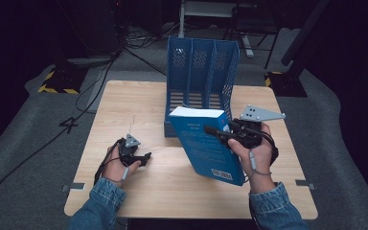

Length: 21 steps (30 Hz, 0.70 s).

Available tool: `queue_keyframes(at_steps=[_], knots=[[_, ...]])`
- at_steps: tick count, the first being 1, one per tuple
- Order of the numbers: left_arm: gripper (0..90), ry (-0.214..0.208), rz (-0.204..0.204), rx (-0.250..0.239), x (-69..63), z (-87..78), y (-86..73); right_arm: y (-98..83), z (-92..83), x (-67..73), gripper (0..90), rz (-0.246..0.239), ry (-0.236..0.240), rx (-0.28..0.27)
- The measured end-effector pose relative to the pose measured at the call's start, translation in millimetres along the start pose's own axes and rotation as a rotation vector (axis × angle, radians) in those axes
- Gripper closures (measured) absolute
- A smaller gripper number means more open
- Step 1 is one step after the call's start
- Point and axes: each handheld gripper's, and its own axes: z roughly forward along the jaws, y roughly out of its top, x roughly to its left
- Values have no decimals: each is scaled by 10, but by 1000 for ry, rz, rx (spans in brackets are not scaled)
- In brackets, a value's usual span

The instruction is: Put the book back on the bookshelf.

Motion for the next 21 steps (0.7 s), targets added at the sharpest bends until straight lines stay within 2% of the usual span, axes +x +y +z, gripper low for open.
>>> queue_keyframes(at_steps=[5,12,17,21], knots=[[302,-1,-5,-1,-3,3,1,112,-55,-50,616,27,-11,-37],[304,-2,-6,0,-3,4,2,293,-123,-132,616,66,-55,-94],[305,-2,-6,0,-3,4,2,426,-129,-191,616,50,-77,-120],[305,-2,-6,-1,-2,4,2,547,-137,-272,616,38,-111,-149]])
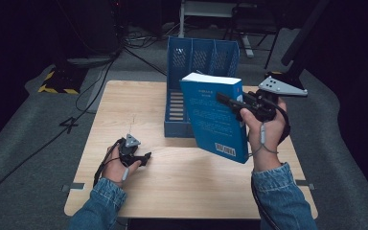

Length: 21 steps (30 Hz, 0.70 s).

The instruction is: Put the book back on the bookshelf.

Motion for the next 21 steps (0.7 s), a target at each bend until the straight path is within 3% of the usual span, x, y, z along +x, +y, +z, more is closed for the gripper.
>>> queue_keyframes(at_steps=[16,21], knots=[[303,21,-16,1,-22,-57,-56,200,27,-256,615,10,-56,5],[302,20,-26,2,-28,-75,-76,271,88,-400,615,7,-78,20]])
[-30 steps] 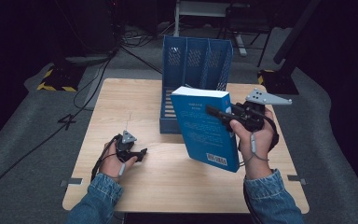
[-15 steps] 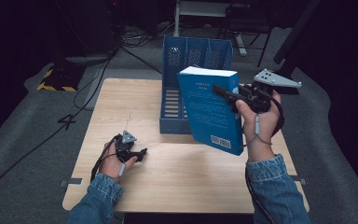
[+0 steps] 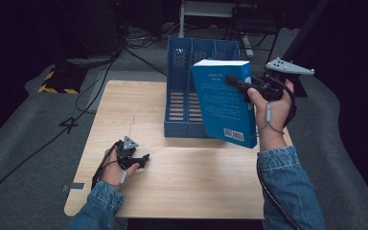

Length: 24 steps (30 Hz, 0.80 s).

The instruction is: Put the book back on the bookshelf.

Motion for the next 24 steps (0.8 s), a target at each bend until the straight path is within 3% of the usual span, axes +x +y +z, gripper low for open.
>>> queue_keyframes(at_steps=[5,11,17,24], knots=[[299,2,5,0,3,-1,1,37,60,-120,615,9,-48,-6],[298,0,3,0,3,-1,0,47,156,-305,615,61,-48,-28],[290,-2,8,-2,8,6,7,102,256,-453,615,83,-45,-52],[287,-3,7,-1,8,8,9,133,331,-633,614,99,-86,-61]])
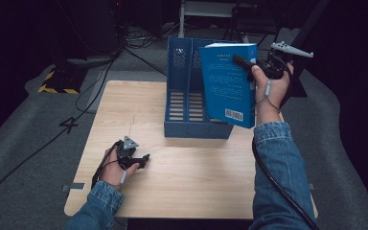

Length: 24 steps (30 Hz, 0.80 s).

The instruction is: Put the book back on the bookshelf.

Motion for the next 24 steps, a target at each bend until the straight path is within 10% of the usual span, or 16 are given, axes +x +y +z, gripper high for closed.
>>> queue_keyframes(at_steps=[24], knots=[[287,2,0,0,-2,1,1,-113,65,-559,614,112,-131,-15]])
